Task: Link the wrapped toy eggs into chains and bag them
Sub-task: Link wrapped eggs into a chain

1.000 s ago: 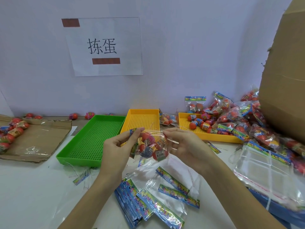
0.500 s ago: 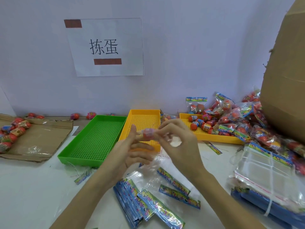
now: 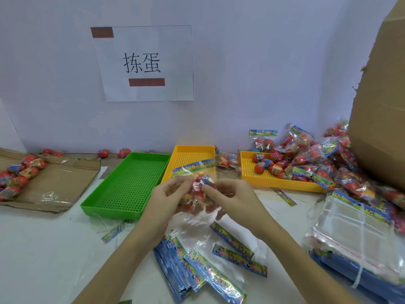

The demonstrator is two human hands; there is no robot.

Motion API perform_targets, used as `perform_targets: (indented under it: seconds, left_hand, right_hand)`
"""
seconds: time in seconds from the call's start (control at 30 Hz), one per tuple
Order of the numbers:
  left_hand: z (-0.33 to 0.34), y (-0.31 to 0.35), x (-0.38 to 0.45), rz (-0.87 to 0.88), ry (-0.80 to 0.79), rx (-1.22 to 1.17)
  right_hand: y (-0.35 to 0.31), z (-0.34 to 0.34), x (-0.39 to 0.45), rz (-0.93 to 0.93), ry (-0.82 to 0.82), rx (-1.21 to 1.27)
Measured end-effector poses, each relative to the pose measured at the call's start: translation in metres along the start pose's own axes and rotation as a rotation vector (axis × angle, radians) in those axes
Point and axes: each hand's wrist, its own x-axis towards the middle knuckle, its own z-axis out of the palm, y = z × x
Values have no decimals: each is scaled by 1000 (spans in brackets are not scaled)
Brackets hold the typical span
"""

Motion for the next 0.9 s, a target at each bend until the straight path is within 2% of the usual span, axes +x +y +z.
perform_targets:
  seconds: [0.1, 0.27, 0.37, 0.47, 0.53, 0.63, 0.7, 0.77, 0.83, 0.9]
  left_hand:
    - [0, -4, 1, 65, 43, 112]
    - [-6, -6, 4, -35, -111, -57]
    - [-9, -6, 8, -83, -77, -132]
    - [-11, -7, 8, -104, -54, -191]
    - [-12, -4, 6, -46, -34, -77]
    - [-9, 1, 1, 32, -57, 71]
    - [-3, 4, -3, 59, -124, 202]
    - [-1, 4, -6, 134, -238, 432]
    - [-3, 2, -9, 193, -462, 638]
    - [-6, -1, -10, 206, -668, 805]
  right_hand:
    - [0, -4, 0, 35, -21, 102]
    - [0, -15, 4, 44, 142, 70]
    - [0, -23, 5, 76, 115, 19]
    - [1, -30, 7, 104, 157, 28]
    - [0, -39, 9, 122, 237, 109]
    - [-3, -63, 13, 79, 498, 378]
    - [-4, -78, 13, 13, 702, 568]
    - [-3, -87, 13, 7, 854, 586]
    - [-1, -88, 14, 43, 856, 603]
    - [0, -81, 16, 101, 758, 634]
